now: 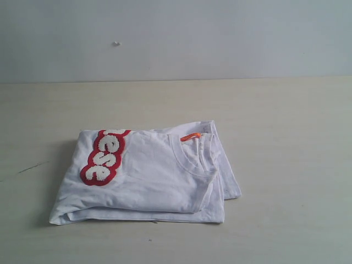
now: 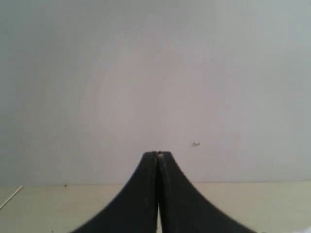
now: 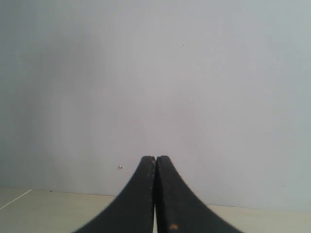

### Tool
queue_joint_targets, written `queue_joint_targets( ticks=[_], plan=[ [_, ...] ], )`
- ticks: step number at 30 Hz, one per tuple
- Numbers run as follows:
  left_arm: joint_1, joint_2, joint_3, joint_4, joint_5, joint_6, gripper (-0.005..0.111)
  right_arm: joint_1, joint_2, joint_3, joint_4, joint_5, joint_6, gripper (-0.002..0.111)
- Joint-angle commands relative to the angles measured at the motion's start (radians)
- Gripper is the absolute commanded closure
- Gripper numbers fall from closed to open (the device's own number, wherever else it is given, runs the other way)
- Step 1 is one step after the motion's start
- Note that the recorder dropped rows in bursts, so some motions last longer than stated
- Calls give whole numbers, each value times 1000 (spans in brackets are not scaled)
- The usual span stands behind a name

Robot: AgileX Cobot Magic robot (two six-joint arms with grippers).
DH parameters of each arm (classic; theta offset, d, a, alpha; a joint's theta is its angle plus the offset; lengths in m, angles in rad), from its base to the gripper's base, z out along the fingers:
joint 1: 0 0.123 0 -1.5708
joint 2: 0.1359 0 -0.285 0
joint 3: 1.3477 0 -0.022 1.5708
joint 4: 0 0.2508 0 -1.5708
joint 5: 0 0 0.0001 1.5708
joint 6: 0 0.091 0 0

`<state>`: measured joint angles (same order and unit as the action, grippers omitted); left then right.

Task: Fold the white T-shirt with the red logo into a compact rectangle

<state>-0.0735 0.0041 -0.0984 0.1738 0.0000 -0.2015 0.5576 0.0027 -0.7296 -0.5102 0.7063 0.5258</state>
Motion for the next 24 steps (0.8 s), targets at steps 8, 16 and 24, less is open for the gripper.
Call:
queue_joint_targets(
  ticks=[8,16,24],
  plan=[
    [3,-4,98,-13,-9,22,107,0,-3,3,1,2,-2,108],
    [5,-4,98,-147,48,191,107,0,-3,3,1,2,-2,108],
    [5,-4,98,-148,279,202,107,0,-3,3,4,2,-2,108]
  ],
)
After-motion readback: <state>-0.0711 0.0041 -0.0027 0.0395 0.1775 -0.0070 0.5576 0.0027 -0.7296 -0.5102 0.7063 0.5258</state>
